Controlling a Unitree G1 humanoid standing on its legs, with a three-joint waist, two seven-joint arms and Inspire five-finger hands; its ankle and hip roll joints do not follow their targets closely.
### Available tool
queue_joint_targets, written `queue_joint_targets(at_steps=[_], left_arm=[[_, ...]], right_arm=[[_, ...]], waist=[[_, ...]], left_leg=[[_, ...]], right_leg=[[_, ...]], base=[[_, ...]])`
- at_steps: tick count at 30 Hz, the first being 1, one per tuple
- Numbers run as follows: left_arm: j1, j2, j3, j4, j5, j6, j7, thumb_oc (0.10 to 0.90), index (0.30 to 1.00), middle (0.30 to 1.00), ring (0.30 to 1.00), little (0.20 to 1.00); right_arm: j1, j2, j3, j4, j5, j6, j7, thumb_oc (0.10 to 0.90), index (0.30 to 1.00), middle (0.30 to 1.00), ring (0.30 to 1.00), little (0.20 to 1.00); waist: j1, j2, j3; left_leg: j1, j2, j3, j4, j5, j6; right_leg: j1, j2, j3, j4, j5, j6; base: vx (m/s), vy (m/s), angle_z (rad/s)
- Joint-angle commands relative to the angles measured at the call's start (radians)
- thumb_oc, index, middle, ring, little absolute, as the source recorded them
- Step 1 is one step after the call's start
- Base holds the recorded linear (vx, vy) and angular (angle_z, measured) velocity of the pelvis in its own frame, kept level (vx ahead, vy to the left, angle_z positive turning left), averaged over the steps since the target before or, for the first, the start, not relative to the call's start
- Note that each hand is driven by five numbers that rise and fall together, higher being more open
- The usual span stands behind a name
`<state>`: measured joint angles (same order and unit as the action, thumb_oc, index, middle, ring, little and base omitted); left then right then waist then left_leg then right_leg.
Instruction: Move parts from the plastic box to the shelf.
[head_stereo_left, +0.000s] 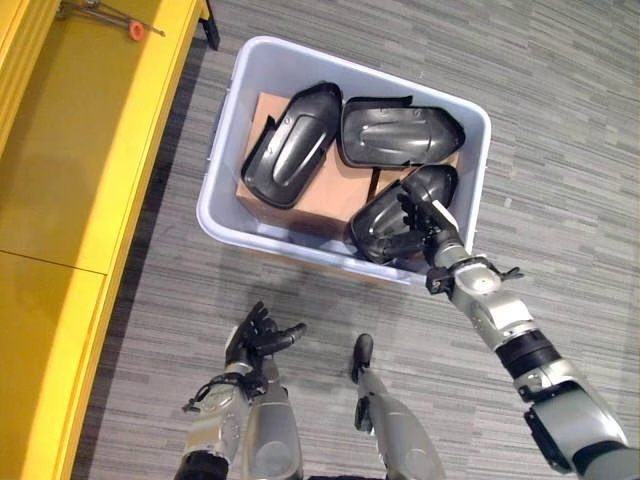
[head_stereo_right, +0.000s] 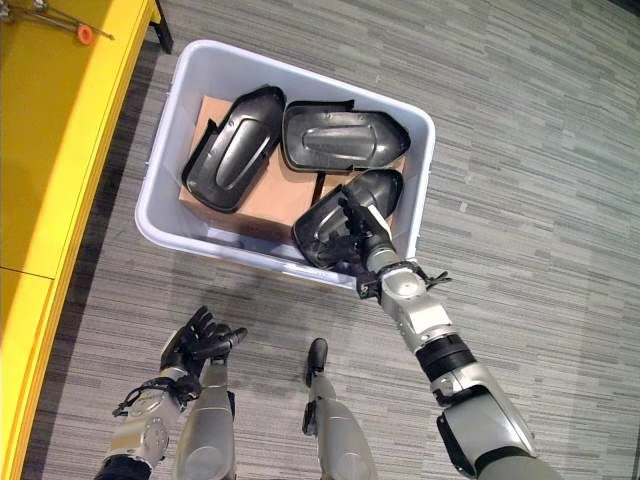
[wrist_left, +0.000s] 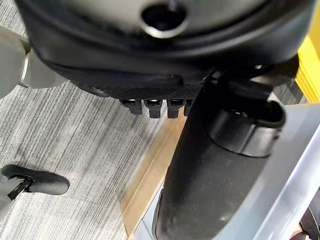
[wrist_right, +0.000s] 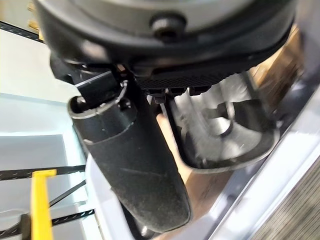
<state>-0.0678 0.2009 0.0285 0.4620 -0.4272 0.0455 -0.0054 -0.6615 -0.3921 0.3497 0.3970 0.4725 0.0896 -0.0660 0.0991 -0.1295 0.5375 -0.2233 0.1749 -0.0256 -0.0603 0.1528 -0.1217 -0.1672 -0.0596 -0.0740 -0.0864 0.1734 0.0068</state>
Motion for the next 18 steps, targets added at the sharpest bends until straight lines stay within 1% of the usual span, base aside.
queue_joint_targets(at_steps=[1, 3, 4, 6, 7, 8, 10, 11, 13, 18], left_arm=[[0.019, 0.002, -0.019, -0.084, -0.018, -0.025, -0.001, 0.900, 1.000, 1.000, 1.000, 1.000], [0.017, 0.003, -0.026, -0.077, -0.017, -0.024, -0.002, 0.900, 1.000, 1.000, 1.000, 1.000], [0.013, 0.005, -0.030, -0.073, -0.018, -0.025, 0.000, 0.900, 1.000, 1.000, 1.000, 1.000], [0.013, 0.004, -0.031, -0.076, -0.019, -0.024, 0.000, 0.900, 1.000, 1.000, 1.000, 1.000], [0.013, 0.004, -0.031, -0.076, -0.019, -0.024, 0.000, 0.900, 1.000, 1.000, 1.000, 1.000], [0.013, 0.004, -0.033, -0.072, -0.016, -0.024, 0.001, 0.900, 1.000, 1.000, 1.000, 1.000], [0.015, 0.002, -0.034, -0.069, -0.017, -0.027, 0.002, 0.900, 1.000, 1.000, 1.000, 1.000], [0.015, 0.003, -0.034, -0.069, -0.017, -0.027, 0.002, 0.900, 1.000, 1.000, 1.000, 1.000], [0.017, -0.002, -0.035, -0.071, -0.017, -0.028, 0.007, 0.900, 1.000, 1.000, 1.000, 1.000], [0.013, -0.013, -0.025, -0.073, -0.012, -0.030, 0.017, 0.900, 1.000, 1.000, 1.000, 1.000]], right_arm=[[-0.107, -0.044, -0.041, -0.109, 0.014, -0.096, 0.012, 0.900, 1.000, 1.000, 1.000, 1.000], [-0.120, -0.032, -0.046, -0.091, 0.017, -0.096, 0.005, 0.900, 1.000, 1.000, 1.000, 1.000], [-0.140, 0.000, -0.058, -0.074, 0.019, -0.095, -0.005, 0.900, 1.000, 1.000, 1.000, 1.000], [-0.149, 0.028, -0.076, -0.064, 0.020, -0.093, -0.016, 0.900, 1.000, 1.000, 1.000, 1.000], [-0.149, 0.028, -0.076, -0.064, 0.020, -0.093, -0.016, 0.900, 1.000, 1.000, 1.000, 1.000], [-0.162, 0.061, -0.101, -0.043, 0.027, -0.094, -0.028, 0.900, 1.000, 1.000, 1.000, 1.000], [-0.185, 0.096, -0.140, -0.010, 0.038, -0.096, -0.051, 0.900, 1.000, 1.000, 1.000, 1.000], [-0.186, 0.097, -0.140, -0.009, 0.038, -0.096, -0.050, 0.900, 1.000, 1.000, 1.000, 1.000], [-0.220, 0.123, -0.196, 0.035, 0.025, -0.100, -0.089, 0.900, 1.000, 1.000, 1.000, 1.000], [-0.229, 0.150, -0.273, 0.075, -0.022, -0.101, -0.141, 0.900, 1.000, 1.000, 1.000, 1.000]], waist=[[-0.005, 0.030, -0.018], [-0.005, 0.031, -0.018], [-0.003, 0.034, -0.018], [-0.002, 0.036, -0.018], [-0.002, 0.036, -0.018], [0.001, 0.037, -0.018], [0.002, 0.038, -0.018], [0.002, 0.037, -0.018], [0.001, 0.041, -0.018], [-0.003, 0.051, -0.018]], left_leg=[[0.141, 0.010, 0.025, -0.027, -0.089, 0.058], [0.140, 0.009, 0.025, -0.027, -0.088, 0.058], [0.136, 0.009, 0.025, -0.027, -0.087, 0.058], [0.132, 0.009, 0.023, -0.027, -0.085, 0.058], [0.132, 0.009, 0.023, -0.027, -0.085, 0.058], [0.127, 0.008, 0.021, -0.027, -0.083, 0.057], [0.124, 0.009, 0.022, -0.026, -0.081, 0.057], [0.123, 0.009, 0.022, -0.026, -0.081, 0.057], [0.112, 0.009, 0.021, -0.025, -0.078, 0.057], [0.092, 0.008, 0.019, -0.024, -0.072, 0.057]], right_leg=[[0.076, -0.116, 0.009, -0.001, -0.068, -0.004], [0.076, -0.116, 0.007, -0.001, -0.068, -0.004], [0.073, -0.115, 0.007, -0.001, -0.068, -0.005], [0.071, -0.116, 0.006, -0.001, -0.068, -0.005], [0.071, -0.116, 0.006, -0.001, -0.068, -0.005], [0.068, -0.116, 0.006, -0.001, -0.069, -0.006], [0.064, -0.116, 0.006, -0.001, -0.069, -0.006], [0.064, -0.116, 0.006, -0.001, -0.069, -0.006], [0.056, -0.116, 0.006, -0.001, -0.071, -0.007], [0.042, -0.120, 0.005, -0.001, -0.070, -0.008]], base=[[0.00, 0.000, 0.00], [0.00, 0.000, 0.00], [0.00, 0.000, 0.00], [0.00, 0.000, 0.00], [0.00, 0.000, 0.00], [0.00, 0.000, 0.00], [0.00, 0.000, 0.00], [0.00, 0.000, 0.00], [0.00, 0.000, 0.00], [0.00, 0.000, 0.00]])
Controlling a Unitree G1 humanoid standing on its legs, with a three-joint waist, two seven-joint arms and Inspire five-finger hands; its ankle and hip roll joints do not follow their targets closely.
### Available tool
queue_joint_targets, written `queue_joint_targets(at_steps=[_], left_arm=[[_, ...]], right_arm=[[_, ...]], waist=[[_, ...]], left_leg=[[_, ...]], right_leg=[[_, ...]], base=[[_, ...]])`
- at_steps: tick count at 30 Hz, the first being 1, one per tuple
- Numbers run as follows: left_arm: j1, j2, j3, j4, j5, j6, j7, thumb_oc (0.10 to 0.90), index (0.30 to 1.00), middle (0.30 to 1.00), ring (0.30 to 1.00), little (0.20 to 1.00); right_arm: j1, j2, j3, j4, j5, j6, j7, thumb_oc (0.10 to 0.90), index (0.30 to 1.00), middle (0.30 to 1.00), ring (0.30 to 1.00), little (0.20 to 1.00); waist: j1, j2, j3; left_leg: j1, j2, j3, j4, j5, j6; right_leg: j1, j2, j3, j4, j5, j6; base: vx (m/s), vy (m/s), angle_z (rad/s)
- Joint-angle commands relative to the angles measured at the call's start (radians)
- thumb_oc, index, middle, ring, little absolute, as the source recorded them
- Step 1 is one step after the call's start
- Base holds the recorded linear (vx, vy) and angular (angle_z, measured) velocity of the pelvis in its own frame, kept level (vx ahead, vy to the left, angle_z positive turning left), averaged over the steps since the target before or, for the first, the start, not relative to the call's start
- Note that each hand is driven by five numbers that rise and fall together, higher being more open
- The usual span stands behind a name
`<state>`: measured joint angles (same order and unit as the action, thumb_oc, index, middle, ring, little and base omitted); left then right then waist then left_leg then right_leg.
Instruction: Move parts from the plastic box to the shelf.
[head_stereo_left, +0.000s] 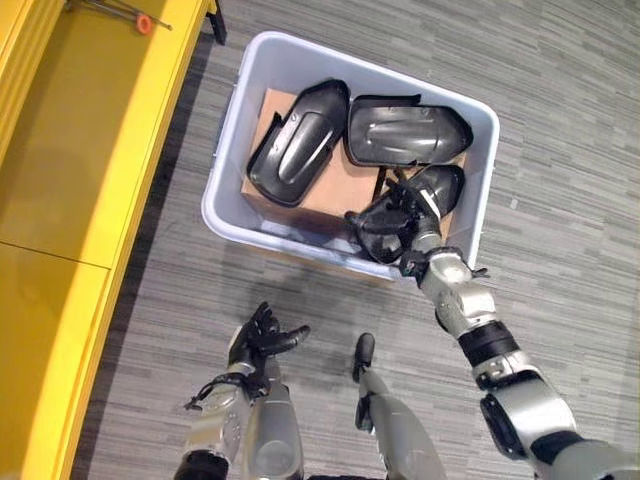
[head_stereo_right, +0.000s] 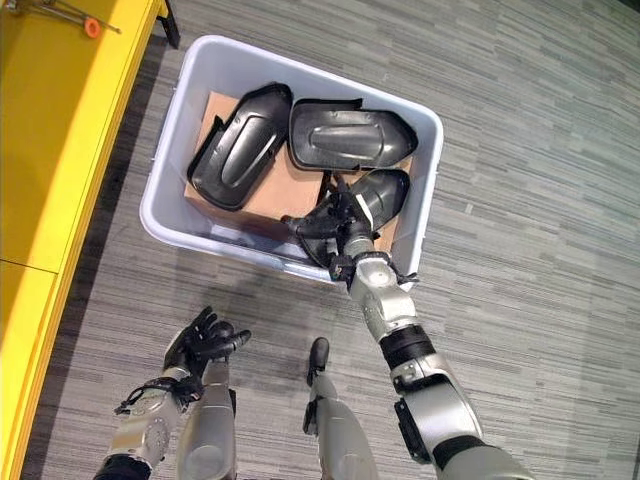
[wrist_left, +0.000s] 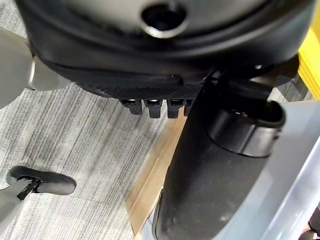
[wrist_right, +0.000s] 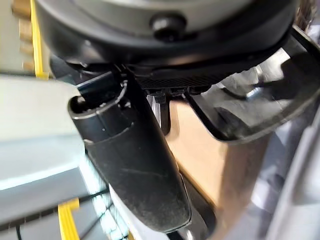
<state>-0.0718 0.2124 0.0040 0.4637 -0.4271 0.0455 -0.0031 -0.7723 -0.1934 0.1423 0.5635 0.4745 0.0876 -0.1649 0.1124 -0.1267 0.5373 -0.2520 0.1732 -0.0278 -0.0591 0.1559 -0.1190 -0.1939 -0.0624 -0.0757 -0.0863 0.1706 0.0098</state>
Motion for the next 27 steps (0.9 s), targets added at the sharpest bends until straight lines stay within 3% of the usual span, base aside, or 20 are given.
queue_joint_targets(at_steps=[1, 12, 18, 27], left_arm=[[0.015, -0.027, 0.000, -0.072, -0.011, -0.032, 0.017, 0.900, 1.000, 1.000, 1.000, 1.000], [-0.020, -0.042, 0.000, -0.092, 0.024, -0.051, 0.064, 0.900, 1.000, 1.000, 1.000, 1.000], [-0.032, -0.051, -0.007, -0.095, 0.025, -0.058, 0.077, 0.900, 1.000, 1.000, 1.000, 1.000], [-0.033, -0.052, -0.013, -0.078, 0.023, -0.060, 0.081, 0.900, 1.000, 1.000, 1.000, 1.000]], right_arm=[[-0.116, -0.041, -0.067, -0.097, -0.036, -0.098, -0.043, 0.900, 1.000, 1.000, 1.000, 1.000], [-0.119, -0.074, -0.124, -0.127, -0.297, -0.084, -0.146, 0.900, 1.000, 1.000, 1.000, 1.000], [-0.112, -0.067, -0.122, -0.135, -0.327, -0.078, -0.149, 0.900, 1.000, 1.000, 1.000, 1.000], [-0.066, 0.007, -0.137, -0.103, -0.263, -0.080, -0.122, 0.900, 1.000, 1.000, 1.000, 1.000]], waist=[[-0.017, 0.050, -0.017], [-0.039, 0.083, -0.017], [-0.044, 0.094, -0.017], [-0.046, 0.098, -0.017]], left_leg=[[0.116, 0.010, 0.020, -0.025, -0.074, 0.054], [0.056, 0.005, 0.015, -0.011, -0.067, 0.060], [0.034, 0.003, 0.009, -0.010, -0.065, 0.060], [0.023, 0.003, 0.006, -0.019, -0.067, 0.060]], right_leg=[[0.066, -0.118, 0.006, -0.001, -0.067, -0.011], [0.020, -0.126, 0.000, -0.001, -0.069, -0.010], [0.004, -0.129, -0.001, -0.001, -0.066, -0.008], [-0.011, -0.130, -0.002, -0.001, -0.064, -0.010]], base=[[0.00, 0.000, 0.00], [0.00, 0.022, 0.01], [0.00, 0.000, 0.00], [0.00, 0.000, 0.00]])
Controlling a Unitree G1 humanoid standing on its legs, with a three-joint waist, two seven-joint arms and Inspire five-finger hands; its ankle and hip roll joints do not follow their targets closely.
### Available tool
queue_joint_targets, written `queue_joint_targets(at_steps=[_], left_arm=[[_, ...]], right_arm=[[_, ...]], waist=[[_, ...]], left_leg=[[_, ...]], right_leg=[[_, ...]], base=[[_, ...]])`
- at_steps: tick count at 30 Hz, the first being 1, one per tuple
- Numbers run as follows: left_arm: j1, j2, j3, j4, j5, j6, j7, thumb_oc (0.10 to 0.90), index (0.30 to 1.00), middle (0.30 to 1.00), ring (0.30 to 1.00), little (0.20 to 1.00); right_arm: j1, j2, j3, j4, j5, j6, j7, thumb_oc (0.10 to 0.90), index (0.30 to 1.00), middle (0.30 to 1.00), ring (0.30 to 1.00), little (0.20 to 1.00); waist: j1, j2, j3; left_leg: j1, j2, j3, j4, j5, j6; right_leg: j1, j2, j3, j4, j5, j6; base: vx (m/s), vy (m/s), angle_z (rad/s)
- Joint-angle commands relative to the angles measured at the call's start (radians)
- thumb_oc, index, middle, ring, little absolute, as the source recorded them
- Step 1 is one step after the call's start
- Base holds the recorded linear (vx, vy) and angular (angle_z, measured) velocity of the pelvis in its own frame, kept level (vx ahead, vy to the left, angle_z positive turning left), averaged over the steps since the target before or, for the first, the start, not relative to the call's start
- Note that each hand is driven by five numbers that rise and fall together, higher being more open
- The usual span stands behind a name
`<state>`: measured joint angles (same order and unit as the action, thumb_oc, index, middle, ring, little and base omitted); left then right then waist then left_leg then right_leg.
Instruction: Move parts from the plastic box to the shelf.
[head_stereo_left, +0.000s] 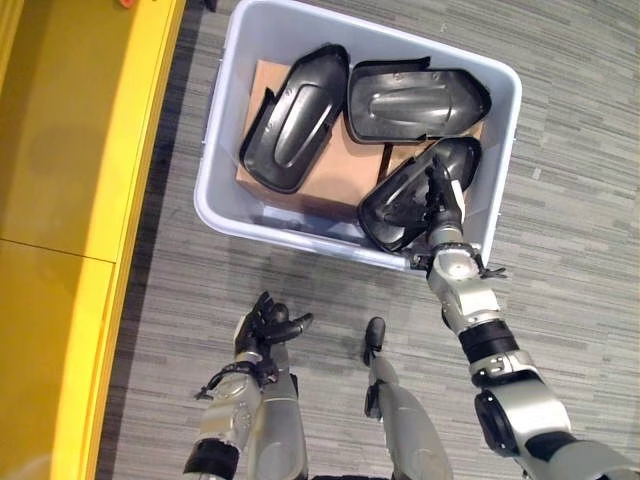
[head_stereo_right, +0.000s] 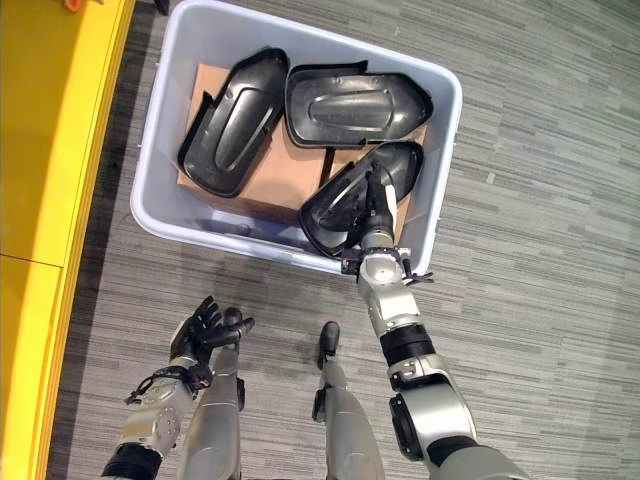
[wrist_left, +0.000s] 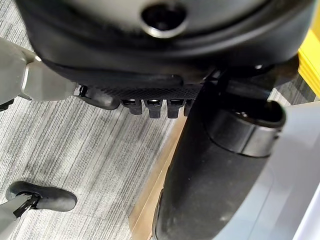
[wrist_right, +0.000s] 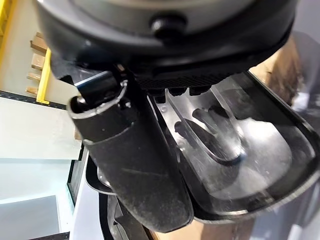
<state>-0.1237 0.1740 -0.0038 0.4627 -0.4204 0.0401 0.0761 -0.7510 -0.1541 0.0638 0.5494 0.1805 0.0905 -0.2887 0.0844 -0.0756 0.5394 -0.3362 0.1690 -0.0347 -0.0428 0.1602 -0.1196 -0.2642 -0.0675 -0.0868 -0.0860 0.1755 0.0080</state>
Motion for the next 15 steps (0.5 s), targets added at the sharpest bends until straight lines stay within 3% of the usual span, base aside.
queue_joint_targets(at_steps=[1, 15], left_arm=[[0.019, -0.013, -0.005, -0.075, 0.018, -0.055, 0.002, 0.900, 1.000, 1.000, 1.000, 1.000], [0.017, -0.014, -0.016, -0.068, 0.017, -0.053, 0.006, 0.900, 1.000, 1.000, 1.000, 1.000]], right_arm=[[-0.085, -0.025, -0.062, -0.085, 0.040, -0.083, 0.002, 0.900, 1.000, 1.000, 1.000, 1.000], [-0.039, 0.058, -0.059, -0.078, 0.087, -0.083, 0.034, 0.900, 1.000, 1.000, 1.000, 1.000]], waist=[[-0.019, 0.047, -0.019], [-0.021, 0.048, -0.019]], left_leg=[[0.106, 0.007, 0.013, -0.036, -0.071, 0.061], [0.084, 0.004, 0.010, -0.030, -0.070, 0.058]], right_leg=[[0.057, -0.126, 0.009, -0.001, -0.068, -0.008], [0.037, -0.128, 0.010, -0.001, -0.061, -0.007]], base=[[0.00, 0.000, 0.00], [0.00, 0.000, 0.00]])
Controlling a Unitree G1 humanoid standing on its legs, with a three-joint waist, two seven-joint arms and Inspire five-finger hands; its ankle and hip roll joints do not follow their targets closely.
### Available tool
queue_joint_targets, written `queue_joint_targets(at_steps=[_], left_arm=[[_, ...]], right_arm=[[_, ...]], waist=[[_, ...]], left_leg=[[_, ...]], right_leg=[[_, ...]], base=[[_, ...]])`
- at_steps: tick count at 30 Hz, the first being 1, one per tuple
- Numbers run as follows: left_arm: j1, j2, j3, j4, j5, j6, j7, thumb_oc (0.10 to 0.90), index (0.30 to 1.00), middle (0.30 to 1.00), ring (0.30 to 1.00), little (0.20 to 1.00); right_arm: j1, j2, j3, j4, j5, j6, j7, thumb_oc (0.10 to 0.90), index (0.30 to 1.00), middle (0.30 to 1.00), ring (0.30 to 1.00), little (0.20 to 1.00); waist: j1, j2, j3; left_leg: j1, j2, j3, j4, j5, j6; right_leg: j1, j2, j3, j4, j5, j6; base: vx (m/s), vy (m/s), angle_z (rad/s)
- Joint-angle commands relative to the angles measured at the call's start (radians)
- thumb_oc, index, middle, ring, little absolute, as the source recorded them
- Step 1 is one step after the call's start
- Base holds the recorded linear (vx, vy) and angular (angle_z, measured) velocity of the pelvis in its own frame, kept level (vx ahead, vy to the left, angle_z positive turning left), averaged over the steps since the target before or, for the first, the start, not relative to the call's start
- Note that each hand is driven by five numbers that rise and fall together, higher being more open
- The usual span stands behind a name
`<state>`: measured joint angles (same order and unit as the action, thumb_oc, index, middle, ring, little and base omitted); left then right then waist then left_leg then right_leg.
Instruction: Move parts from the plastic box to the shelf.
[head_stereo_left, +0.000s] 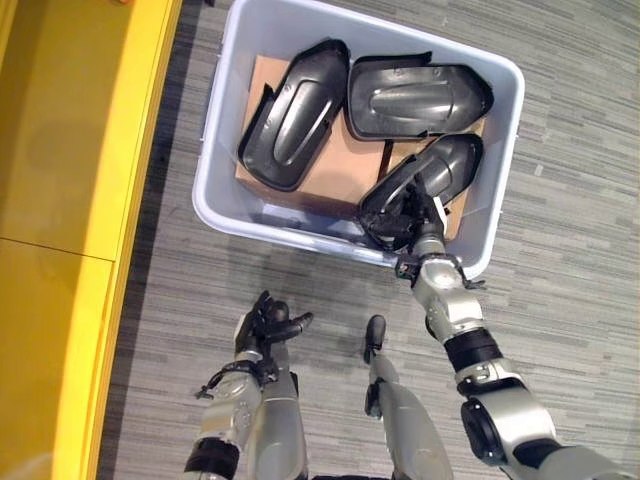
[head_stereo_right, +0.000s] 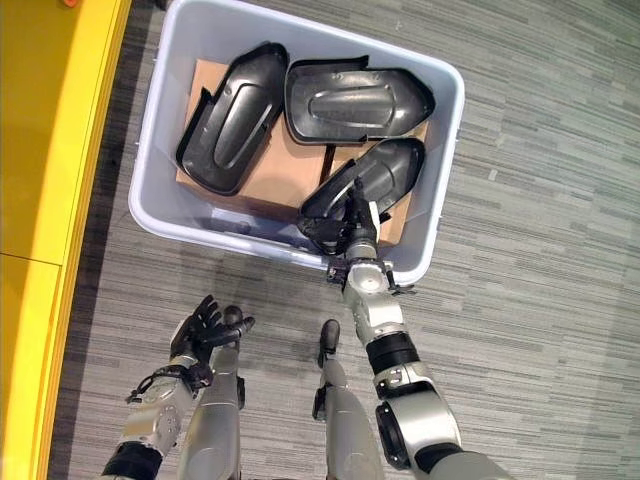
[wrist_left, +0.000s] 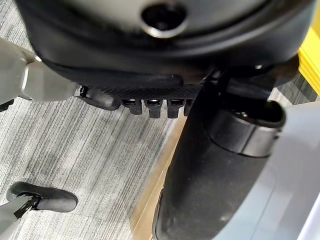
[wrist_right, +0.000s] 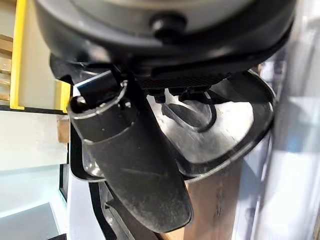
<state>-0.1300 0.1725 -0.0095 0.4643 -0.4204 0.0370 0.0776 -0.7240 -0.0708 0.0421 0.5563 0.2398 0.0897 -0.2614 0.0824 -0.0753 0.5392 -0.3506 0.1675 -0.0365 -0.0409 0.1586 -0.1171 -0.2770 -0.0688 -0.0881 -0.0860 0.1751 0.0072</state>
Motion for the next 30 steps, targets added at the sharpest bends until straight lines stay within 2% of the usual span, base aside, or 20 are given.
queue_joint_targets(at_steps=[1, 12, 16, 19, 25, 30], left_arm=[[0.025, -0.014, -0.011, -0.071, 0.018, -0.050, 0.005, 0.900, 1.000, 1.000, 1.000, 1.000], [0.039, -0.012, -0.011, -0.087, 0.019, -0.050, 0.011, 0.900, 1.000, 1.000, 1.000, 1.000], [0.031, -0.018, -0.025, -0.105, 0.016, -0.053, 0.019, 0.900, 1.000, 1.000, 1.000, 1.000], [0.032, -0.023, -0.030, -0.118, 0.017, -0.053, 0.020, 0.900, 1.000, 1.000, 1.000, 1.000], [0.019, -0.029, -0.032, -0.168, 0.016, -0.063, 0.035, 0.900, 1.000, 1.000, 1.000, 1.000], [0.007, -0.036, -0.036, -0.186, 0.014, -0.073, 0.049, 0.900, 1.000, 1.000, 1.000, 1.000]], right_arm=[[-0.064, -0.019, -0.052, -0.075, 0.037, -0.084, 0.002, 0.900, 1.000, 1.000, 1.000, 1.000], [-0.086, -0.050, -0.087, 0.044, 0.027, -0.079, -0.041, 0.900, 1.000, 1.000, 1.000, 1.000], [-0.129, -0.084, -0.064, 0.168, 0.004, -0.076, -0.052, 0.900, 1.000, 1.000, 1.000, 1.000], [-0.152, -0.104, -0.041, 0.243, -0.008, -0.076, -0.055, 0.900, 1.000, 1.000, 1.000, 1.000], [-0.209, -0.151, 0.091, 0.413, -0.116, -0.063, -0.052, 0.900, 1.000, 1.000, 1.000, 1.000], [-0.243, -0.170, 0.159, 0.516, -0.142, -0.064, -0.045, 0.900, 1.000, 1.000, 1.000, 1.000]], waist=[[-0.020, 0.049, -0.019], [-0.020, 0.062, -0.019], [-0.015, 0.074, -0.019], [-0.010, 0.081, -0.019], [-0.002, 0.093, -0.019], [0.000, 0.095, -0.019]], left_leg=[[0.095, 0.005, 0.011, -0.032, -0.068, 0.055], [0.061, 0.006, 0.007, -0.027, -0.069, 0.055], [0.034, 0.005, 0.005, -0.025, -0.070, 0.055], [0.020, 0.005, 0.004, -0.025, -0.070, 0.055], [-0.035, 0.009, -0.003, -0.008, -0.068, 0.054], [-0.054, 0.009, -0.007, -0.006, -0.068, 0.055]], right_leg=[[0.046, -0.127, 0.011, -0.001, -0.061, -0.006], [0.021, -0.130, 0.006, -0.001, -0.059, -0.005], [-0.004, -0.132, 0.002, -0.001, -0.055, -0.005], [-0.016, -0.133, 0.000, -0.001, -0.054, -0.004], [-0.055, -0.134, 0.000, -0.001, -0.047, -0.003], [-0.070, -0.134, 0.000, -0.001, -0.047, -0.004]], base=[[0.00, 0.000, 0.00], [0.00, 0.004, 0.02], [0.00, 0.000, 0.00], [0.00, 0.000, 0.00], [0.00, 0.002, -0.01], [0.00, 0.006, 0.02]])
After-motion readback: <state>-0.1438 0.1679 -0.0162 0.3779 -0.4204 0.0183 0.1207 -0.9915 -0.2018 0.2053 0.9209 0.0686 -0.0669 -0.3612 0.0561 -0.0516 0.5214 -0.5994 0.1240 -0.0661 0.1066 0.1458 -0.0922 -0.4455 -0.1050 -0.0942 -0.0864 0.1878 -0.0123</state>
